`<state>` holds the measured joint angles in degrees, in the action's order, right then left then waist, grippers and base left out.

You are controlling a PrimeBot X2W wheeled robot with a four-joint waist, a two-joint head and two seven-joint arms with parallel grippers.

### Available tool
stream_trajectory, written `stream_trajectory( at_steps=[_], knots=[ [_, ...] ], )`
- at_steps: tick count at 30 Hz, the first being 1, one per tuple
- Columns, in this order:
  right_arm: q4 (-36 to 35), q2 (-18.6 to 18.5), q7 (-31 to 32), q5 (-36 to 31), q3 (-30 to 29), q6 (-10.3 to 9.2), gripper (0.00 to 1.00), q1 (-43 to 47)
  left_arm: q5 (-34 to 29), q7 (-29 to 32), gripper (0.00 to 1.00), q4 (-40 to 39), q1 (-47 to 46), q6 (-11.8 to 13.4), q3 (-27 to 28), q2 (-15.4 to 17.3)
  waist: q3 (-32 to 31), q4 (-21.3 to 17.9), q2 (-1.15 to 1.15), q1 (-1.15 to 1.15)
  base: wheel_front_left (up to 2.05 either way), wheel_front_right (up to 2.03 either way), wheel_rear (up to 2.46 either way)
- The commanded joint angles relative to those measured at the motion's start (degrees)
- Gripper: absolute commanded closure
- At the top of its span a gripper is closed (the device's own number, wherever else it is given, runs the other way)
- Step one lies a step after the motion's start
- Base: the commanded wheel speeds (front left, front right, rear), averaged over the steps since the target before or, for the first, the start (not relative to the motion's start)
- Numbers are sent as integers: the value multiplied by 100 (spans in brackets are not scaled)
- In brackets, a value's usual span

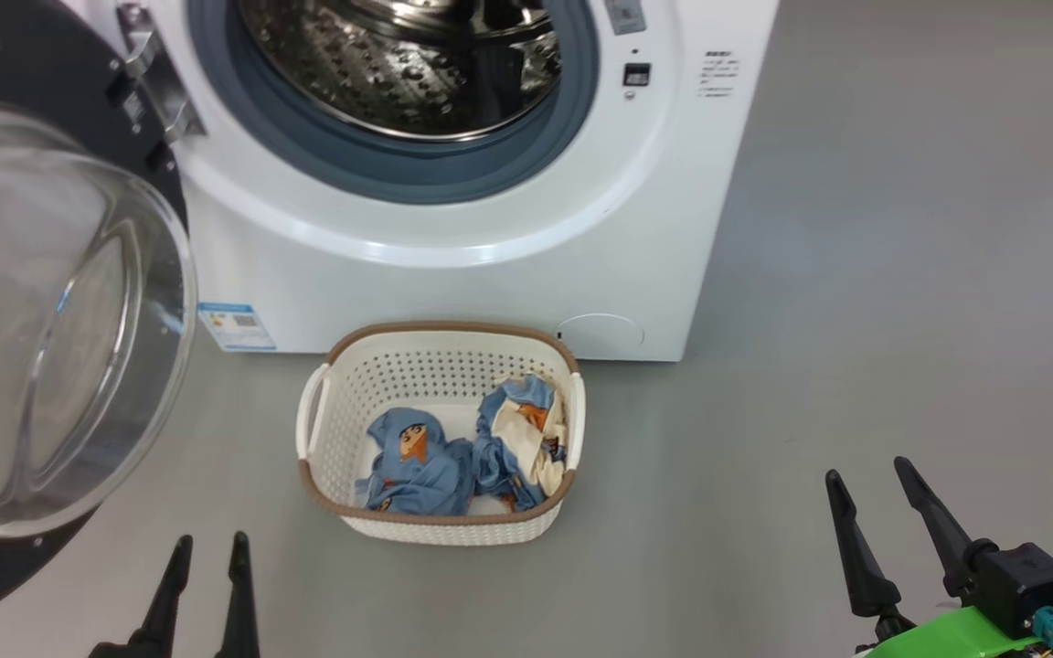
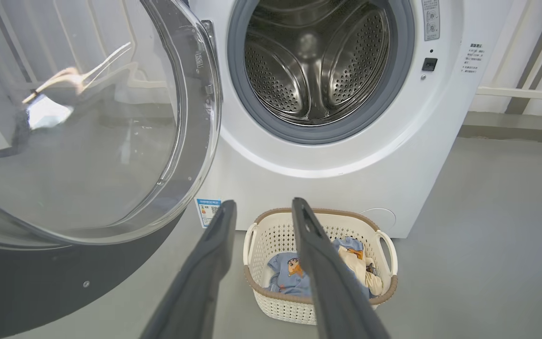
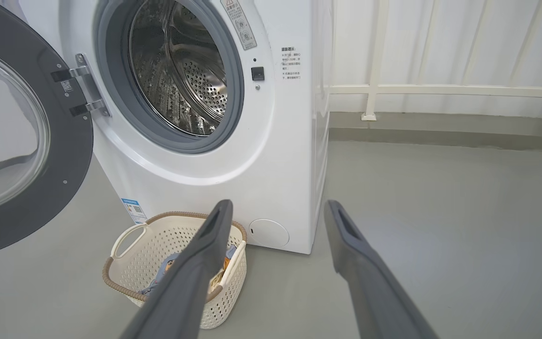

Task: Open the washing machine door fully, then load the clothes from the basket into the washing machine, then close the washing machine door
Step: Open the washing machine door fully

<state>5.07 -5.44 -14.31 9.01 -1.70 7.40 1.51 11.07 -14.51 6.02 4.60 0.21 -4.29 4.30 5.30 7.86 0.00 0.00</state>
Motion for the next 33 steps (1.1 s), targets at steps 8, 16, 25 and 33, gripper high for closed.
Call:
stream_trajectory(
  at_steps=[8,16,25,33],
  knots=[
    [-299,24,-16,-162,224,9,0,155,-79,62,0,-91,-83,11,107,120,-274,-463,0,0,0,0,0],
    [-560,52,103,-212,213,9,0,254,-46,190,0,-129,-53,87,116,162,-408,-657,0,0,0,0,0],
    [-719,97,187,-248,187,9,0,352,17,309,0,-166,-14,163,128,185,-523,-698,0,0,0,0,0],
    [-755,132,203,-247,174,9,0,377,44,355,0,-197,-22,209,115,232,-507,-669,0,0,0,0,0]
  ],
)
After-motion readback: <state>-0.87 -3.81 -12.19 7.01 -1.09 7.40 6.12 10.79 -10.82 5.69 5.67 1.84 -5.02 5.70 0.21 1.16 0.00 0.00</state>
